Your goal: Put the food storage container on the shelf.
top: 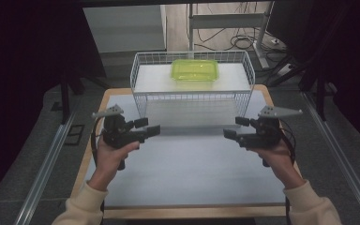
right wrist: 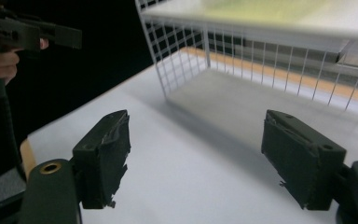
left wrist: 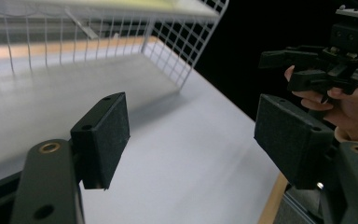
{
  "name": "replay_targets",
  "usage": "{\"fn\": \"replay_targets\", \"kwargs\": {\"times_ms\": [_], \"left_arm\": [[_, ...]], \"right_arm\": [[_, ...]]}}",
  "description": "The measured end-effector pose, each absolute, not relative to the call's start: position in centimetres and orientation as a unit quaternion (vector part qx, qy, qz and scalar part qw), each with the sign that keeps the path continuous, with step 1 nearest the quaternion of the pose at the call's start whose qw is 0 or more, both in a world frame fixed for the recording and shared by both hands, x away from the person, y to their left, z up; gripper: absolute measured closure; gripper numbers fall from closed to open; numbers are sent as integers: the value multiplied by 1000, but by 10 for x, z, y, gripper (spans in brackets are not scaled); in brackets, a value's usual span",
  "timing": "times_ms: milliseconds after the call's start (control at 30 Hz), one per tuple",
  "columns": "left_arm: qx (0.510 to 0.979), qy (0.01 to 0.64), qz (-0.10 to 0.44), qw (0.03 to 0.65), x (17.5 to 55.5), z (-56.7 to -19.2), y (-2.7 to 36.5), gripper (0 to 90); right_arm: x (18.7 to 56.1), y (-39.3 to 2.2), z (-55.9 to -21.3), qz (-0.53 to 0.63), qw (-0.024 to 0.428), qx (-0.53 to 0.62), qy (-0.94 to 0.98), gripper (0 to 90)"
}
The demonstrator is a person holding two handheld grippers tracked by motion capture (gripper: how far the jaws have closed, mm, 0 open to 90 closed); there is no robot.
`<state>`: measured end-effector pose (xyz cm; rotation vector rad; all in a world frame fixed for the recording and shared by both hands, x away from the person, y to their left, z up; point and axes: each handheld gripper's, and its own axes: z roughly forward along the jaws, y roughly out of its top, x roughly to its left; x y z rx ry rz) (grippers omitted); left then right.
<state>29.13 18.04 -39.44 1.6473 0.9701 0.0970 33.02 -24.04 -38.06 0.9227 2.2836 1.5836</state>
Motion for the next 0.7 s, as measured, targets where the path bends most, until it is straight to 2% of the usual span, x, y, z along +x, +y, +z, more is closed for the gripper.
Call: {"fn": "replay_targets", "kwargs": {"times_ms": [367, 700], "left_arm": [[726, 421, 32, 544, 263, -461, 173, 264], [729, 424, 29, 537, 264, -468, 168, 264]], "right_arm": [[301, -249, -451, 500, 96, 319, 799, 221], [300, -248, -457, 502, 107, 314, 799, 216]]}}
